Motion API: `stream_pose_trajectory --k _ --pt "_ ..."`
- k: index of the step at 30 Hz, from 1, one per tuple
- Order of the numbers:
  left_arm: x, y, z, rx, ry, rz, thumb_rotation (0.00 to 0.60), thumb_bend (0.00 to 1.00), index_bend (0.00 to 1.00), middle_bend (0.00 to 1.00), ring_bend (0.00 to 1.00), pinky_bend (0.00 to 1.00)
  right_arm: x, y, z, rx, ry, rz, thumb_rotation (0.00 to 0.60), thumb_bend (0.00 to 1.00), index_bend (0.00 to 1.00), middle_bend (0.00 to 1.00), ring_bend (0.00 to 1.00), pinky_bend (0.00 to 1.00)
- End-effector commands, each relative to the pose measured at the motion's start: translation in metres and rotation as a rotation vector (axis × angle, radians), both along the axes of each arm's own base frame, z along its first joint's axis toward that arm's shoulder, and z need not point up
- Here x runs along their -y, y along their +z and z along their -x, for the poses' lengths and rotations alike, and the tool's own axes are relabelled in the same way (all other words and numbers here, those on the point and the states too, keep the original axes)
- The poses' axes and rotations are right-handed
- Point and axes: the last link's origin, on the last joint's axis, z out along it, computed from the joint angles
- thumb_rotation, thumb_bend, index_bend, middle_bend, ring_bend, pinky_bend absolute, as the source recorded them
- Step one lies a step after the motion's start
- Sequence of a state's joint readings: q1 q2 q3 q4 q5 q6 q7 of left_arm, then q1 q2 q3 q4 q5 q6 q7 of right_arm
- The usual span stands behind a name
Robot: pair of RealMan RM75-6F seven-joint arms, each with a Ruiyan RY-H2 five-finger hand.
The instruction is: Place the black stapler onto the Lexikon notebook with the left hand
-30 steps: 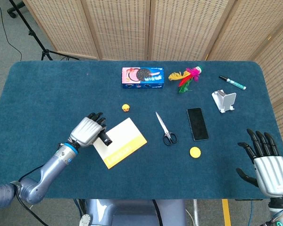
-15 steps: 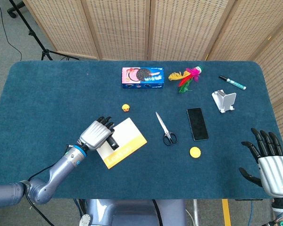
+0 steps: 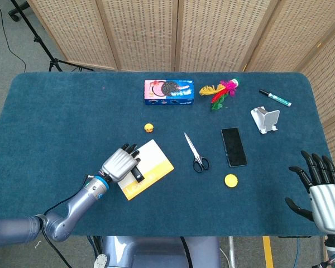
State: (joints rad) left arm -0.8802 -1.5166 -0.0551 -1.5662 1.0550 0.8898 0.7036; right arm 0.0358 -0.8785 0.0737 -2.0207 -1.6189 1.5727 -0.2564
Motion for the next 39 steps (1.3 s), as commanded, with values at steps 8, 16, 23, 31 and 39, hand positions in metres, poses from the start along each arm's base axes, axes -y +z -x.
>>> stream_pose_trajectory --k 8,16,23,31,39 --pt "0.001 -0.012 0.000 -0.039 -0.006 0.013 0.600 0.42 0.36 0.08 0.00 0.14 0.001 0.003 0.001 0.009 0.010 0.021 0.600 0.21 0.26 0.06 0.00 0.02" --pt "0.000 -0.008 0.000 -0.026 0.005 -0.003 0.600 0.39 0.05 0.00 0.00 0.01 0.000 0.002 0.000 0.011 0.022 0.027 0.600 0.21 0.26 0.06 0.00 0.02" --pt "-0.005 0.010 -0.002 -0.005 0.007 -0.037 0.600 0.32 0.00 0.00 0.00 0.00 0.001 0.000 0.000 0.009 0.026 0.028 0.600 0.21 0.26 0.06 0.00 0.02" --pt "-0.008 0.039 -0.005 0.006 0.018 -0.059 0.600 0.29 0.00 0.00 0.00 0.00 0.000 -0.003 -0.001 0.008 0.031 0.023 0.600 0.21 0.26 0.06 0.00 0.02" --pt "-0.004 0.087 0.007 -0.003 0.058 -0.115 0.600 0.18 0.00 0.00 0.00 0.00 -0.001 -0.005 -0.002 0.007 0.034 0.013 0.600 0.21 0.26 0.06 0.00 0.02"
